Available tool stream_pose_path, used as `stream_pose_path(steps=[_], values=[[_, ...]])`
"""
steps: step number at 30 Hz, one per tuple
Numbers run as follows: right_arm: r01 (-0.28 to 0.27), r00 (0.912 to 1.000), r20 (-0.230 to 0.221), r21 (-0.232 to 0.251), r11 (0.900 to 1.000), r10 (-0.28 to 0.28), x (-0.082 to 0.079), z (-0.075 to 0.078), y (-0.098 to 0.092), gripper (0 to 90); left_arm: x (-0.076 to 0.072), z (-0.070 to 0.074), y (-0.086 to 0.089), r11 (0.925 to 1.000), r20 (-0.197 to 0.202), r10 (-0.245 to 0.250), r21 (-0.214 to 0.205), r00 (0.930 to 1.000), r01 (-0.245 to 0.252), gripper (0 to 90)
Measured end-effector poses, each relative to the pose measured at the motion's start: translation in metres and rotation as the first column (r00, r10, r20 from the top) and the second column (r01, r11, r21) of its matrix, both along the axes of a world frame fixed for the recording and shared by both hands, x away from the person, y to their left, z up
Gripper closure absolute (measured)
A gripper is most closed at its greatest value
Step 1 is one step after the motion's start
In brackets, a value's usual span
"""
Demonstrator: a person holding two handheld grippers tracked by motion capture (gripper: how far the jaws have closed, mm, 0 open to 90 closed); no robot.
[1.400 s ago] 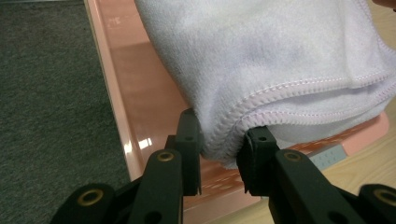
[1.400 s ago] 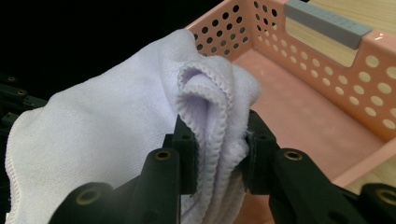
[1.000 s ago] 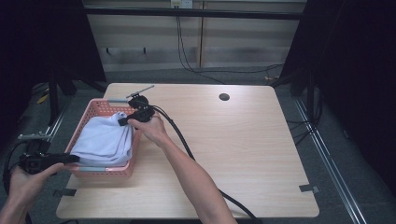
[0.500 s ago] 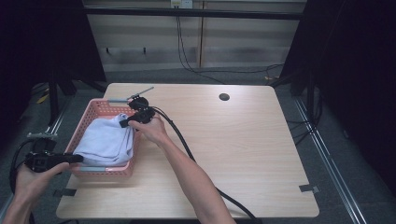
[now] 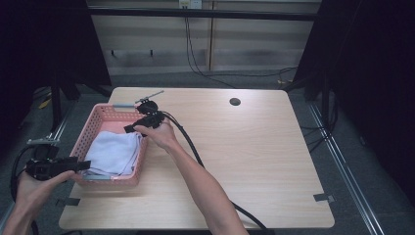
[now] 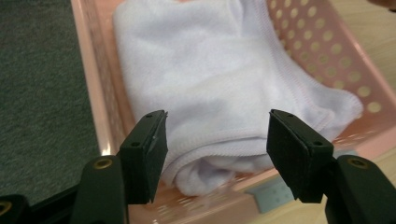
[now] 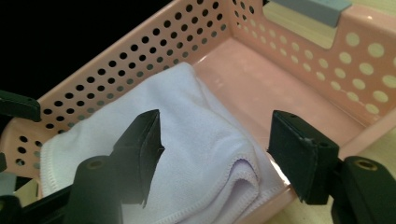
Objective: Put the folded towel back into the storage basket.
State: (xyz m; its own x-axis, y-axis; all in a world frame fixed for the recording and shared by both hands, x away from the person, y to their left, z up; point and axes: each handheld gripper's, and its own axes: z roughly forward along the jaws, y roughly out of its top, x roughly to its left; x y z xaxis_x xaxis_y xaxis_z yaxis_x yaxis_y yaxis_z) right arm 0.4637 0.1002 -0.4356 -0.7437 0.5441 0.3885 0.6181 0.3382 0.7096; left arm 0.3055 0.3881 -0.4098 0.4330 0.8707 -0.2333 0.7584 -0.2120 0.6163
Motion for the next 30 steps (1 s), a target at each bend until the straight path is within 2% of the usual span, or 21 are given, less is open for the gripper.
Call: stream_pose_path(steps=[1,3,7,10,13,15,17,20,23,24,25,28,29,30], values=[[-0.004,1.0000,0.003,0.006,1.0000,0.004,-0.001,0.001,-0.001,32.6,-0.002,0.001,-0.003,0.9999,0.018,0.004,-0.011,0.9998,-0.004,35.7],[-0.011,0.9999,0.013,0.010,0.9999,0.011,-0.001,0.002,-0.002,31.8,-0.003,0.002,-0.005,0.9997,0.025,0.004,-0.023,0.9997,-0.003,34.1],[-0.042,0.9982,0.045,0.033,0.9986,0.040,-0.009,0.010,-0.017,30.4,-0.015,0.008,-0.018,0.9974,0.092,0.020,-0.071,0.9956,-0.013,35.9],[-0.048,0.9973,0.058,0.049,0.9977,0.045,-0.015,0.013,-0.032,30.4,-0.023,0.010,-0.031,0.9969,0.120,-0.010,-0.077,0.9927,0.019,38.3],[-0.040,0.9968,0.071,0.055,0.9977,0.036,-0.020,0.014,-0.048,30.5,-0.030,0.011,-0.050,0.9966,0.133,-0.038,-0.067,0.9903,0.047,38.6],[-0.030,0.9967,0.077,0.072,0.9969,0.024,-0.024,0.016,-0.061,30.5,-0.034,0.012,-0.059,0.9948,0.148,-0.049,-0.081,0.9878,0.061,37.3],[-0.025,0.9958,0.090,0.076,0.9968,0.018,-0.029,0.017,-0.072,30.5,-0.036,0.014,-0.069,0.9954,0.156,-0.048,-0.074,0.9866,0.060,36.9],[-0.027,0.9937,0.111,0.090,0.9955,0.017,-0.040,0.020,-0.090,30.7,-0.042,0.014,-0.081,0.9911,0.177,-0.047,-0.114,0.9830,0.068,36.0],[-0.035,0.9907,0.133,0.078,0.9963,0.024,-0.051,0.022,-0.105,30.6,-0.045,0.012,-0.091,0.9892,0.189,-0.058,-0.121,0.9802,0.082,35.7],[-0.031,0.9901,0.139,0.069,0.9971,0.021,-0.055,0.024,-0.112,30.5,-0.049,0.010,-0.101,0.9872,0.209,-0.066,-0.129,0.9757,0.095,34.7],[-0.027,0.9890,0.147,0.074,0.9969,0.016,-0.059,0.024,-0.118,30.4,-0.050,0.009,-0.105,0.9860,0.208,-0.072,-0.133,0.9755,0.101,34.3],[-0.024,0.9882,0.153,0.093,0.9954,0.010,-0.067,0.026,-0.132,30.3,-0.052,0.007,-0.118,0.9843,0.206,-0.109,-0.114,0.9725,0.135,31.8],[-0.024,0.9882,0.153,0.093,0.9954,0.010,-0.067,0.026,-0.132,30.3,-0.052,0.007,-0.118,0.9843,0.206,-0.109,-0.114,0.9725,0.135,31.7],[-0.024,0.9867,0.162,0.084,0.9962,0.010,-0.072,0.027,-0.141,30.1,-0.053,0.007,-0.124,0.9828,0.207,-0.123,-0.110,0.9705,0.148,30.7]])
